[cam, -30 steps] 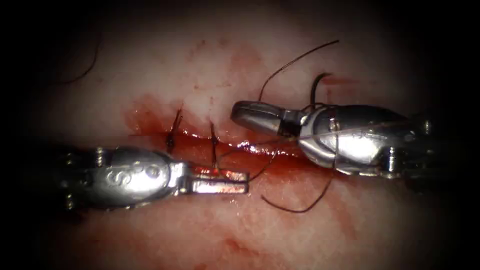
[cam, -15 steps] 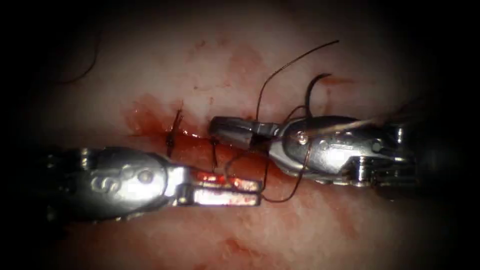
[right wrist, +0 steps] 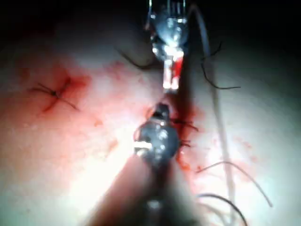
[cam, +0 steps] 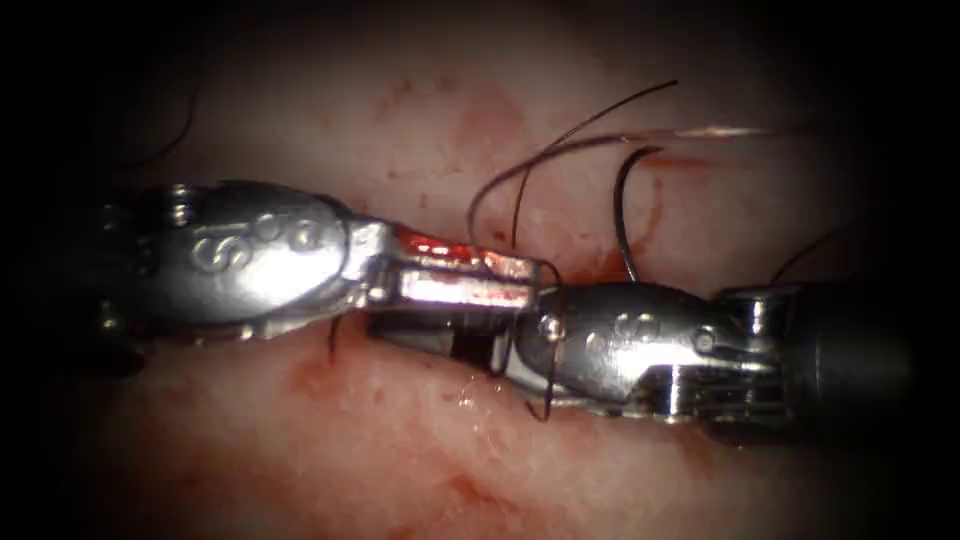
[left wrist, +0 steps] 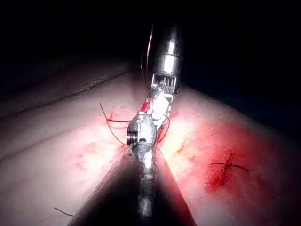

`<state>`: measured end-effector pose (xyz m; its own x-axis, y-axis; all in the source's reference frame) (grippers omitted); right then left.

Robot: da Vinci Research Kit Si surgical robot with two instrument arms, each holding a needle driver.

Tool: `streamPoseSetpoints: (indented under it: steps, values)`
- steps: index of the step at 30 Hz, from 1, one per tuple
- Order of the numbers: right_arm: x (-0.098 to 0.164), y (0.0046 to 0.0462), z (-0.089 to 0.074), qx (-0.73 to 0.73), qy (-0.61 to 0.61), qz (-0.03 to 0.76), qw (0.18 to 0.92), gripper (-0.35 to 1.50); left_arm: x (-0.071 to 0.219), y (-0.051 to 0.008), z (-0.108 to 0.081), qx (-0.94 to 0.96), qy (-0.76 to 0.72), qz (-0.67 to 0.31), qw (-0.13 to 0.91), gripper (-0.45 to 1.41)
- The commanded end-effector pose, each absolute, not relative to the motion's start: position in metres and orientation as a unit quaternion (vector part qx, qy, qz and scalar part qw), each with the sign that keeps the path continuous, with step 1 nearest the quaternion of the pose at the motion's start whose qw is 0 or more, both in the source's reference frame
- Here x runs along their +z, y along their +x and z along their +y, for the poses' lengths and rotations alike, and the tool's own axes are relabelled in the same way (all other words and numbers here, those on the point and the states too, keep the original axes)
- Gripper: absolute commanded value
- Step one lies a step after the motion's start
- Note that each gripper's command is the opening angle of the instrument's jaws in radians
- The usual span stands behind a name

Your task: Wound Closure

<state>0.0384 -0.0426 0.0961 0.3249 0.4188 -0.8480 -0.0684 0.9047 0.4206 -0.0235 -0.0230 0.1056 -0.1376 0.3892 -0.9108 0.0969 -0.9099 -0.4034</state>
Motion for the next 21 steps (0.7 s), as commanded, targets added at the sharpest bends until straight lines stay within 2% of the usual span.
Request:
streamPoseSetpoints:
  steps: [1,6,8,10,11,21]
  values:
    - [0.0962,0.0391,-0.0428,0.149,0.158,0.563,0.797,-0.35,0.1061,-0.0239,-0.0230,0.731,-0.649,-0.188,0.100,-0.45]
    - [0.0957,0.0395,-0.0430,0.133,0.171,0.568,0.794,-0.35,0.1075,-0.0236,-0.0216,0.731,-0.648,-0.188,0.099,-0.45]
    - [0.0954,0.0398,-0.0431,0.135,0.166,0.566,0.796,0.34,0.1083,-0.0235,-0.0209,0.732,-0.647,-0.187,0.099,-0.45]
    - [0.0952,0.0400,-0.0430,0.144,0.155,0.562,0.800,0.78,0.1089,-0.0234,-0.0203,0.733,-0.647,-0.186,0.100,-0.45]
    - [0.0951,0.0400,-0.0430,0.145,0.154,0.562,0.800,0.86,0.1093,-0.0234,-0.0200,0.733,-0.647,-0.186,0.100,-0.45]
    - [0.0956,0.0396,-0.0428,0.154,0.159,0.560,0.798,0.88,0.1144,-0.0231,-0.0186,0.738,-0.642,-0.184,0.098,-0.45]
